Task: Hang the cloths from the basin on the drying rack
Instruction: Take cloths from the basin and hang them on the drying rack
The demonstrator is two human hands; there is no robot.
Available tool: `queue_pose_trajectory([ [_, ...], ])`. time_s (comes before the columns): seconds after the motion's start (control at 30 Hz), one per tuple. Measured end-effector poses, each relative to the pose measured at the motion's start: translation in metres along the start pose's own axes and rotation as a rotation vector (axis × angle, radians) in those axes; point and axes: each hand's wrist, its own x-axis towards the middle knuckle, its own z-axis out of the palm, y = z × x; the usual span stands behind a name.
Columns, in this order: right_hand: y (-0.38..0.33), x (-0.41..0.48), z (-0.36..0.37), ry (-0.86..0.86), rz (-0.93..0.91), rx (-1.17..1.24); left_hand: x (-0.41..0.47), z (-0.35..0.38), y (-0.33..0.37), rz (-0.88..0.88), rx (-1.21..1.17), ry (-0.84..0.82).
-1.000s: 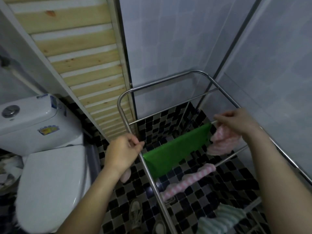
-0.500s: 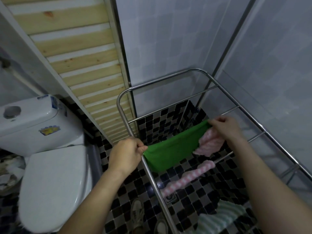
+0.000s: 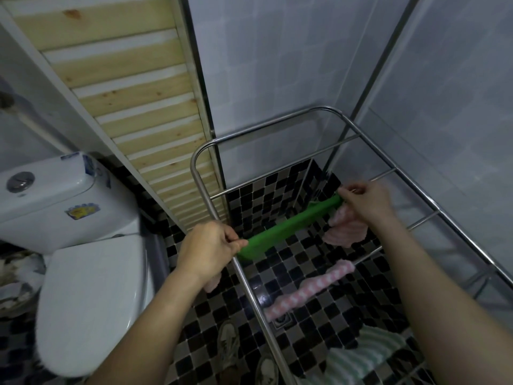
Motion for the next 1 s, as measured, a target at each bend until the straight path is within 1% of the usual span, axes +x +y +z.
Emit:
queue_pose_trajectory([
  [0.13,-0.001,-0.005,0.002,0.041,-0.027,0.005,-0.001,0.001,-0.003,0.058,0.029,-0.004],
  [0.27,-0.001,-0.011,0.005,0.102,-0.048,-0.026,-0.007,0.004,-0.008,0.175,0.132,0.026],
  [0.33,-0.002,-0.012,0.007,0.119,-0.047,-0.038,-0.009,0.003,-0.007,0.186,0.163,0.025],
  [0.4,-0.003,-0.013,0.005,0.095,-0.020,-0.051,-0.011,0.002,-0.005,0.163,0.144,0.005],
  [0.43,-0.003,-0.013,0.003,0.070,-0.003,-0.058,-0.012,0.002,-0.004,0.129,0.087,-0.003],
  [0.47,-0.005,-0.015,-0.003,0.046,0.011,-0.061,-0.014,-0.002,-0.003,0.073,-0.019,-0.005],
  [0.57,-0.023,-0.029,-0.031,0.030,-0.001,-0.042,-0.016,-0.019,-0.001,-0.146,-0.458,-0.029],
  [0.6,-0.030,-0.037,-0.041,0.029,-0.022,0.029,-0.018,-0.027,0.000,-0.198,-0.597,-0.055],
  [0.63,-0.039,-0.050,-0.051,0.008,-0.044,0.148,-0.023,-0.039,0.002,-0.224,-0.726,-0.063],
  [0.73,-0.063,-0.081,-0.071,-0.184,-0.051,0.535,-0.031,-0.067,0.014,-0.240,-1.078,-0.080],
  [0.8,-0.076,-0.100,-0.076,-0.361,-0.072,0.704,-0.042,-0.083,0.027,-0.190,-1.202,-0.098],
  [0.87,-0.091,-0.117,-0.076,-0.529,-0.131,0.748,-0.051,-0.095,0.041,-0.109,-1.264,-0.099],
  [0.93,-0.108,-0.130,-0.068,-0.657,-0.235,0.687,-0.055,-0.103,0.056,-0.045,-1.256,-0.067],
  [1.0,-0.124,-0.140,-0.058,-0.724,-0.325,0.596,-0.057,-0.107,0.072,-0.004,-1.188,-0.009],
])
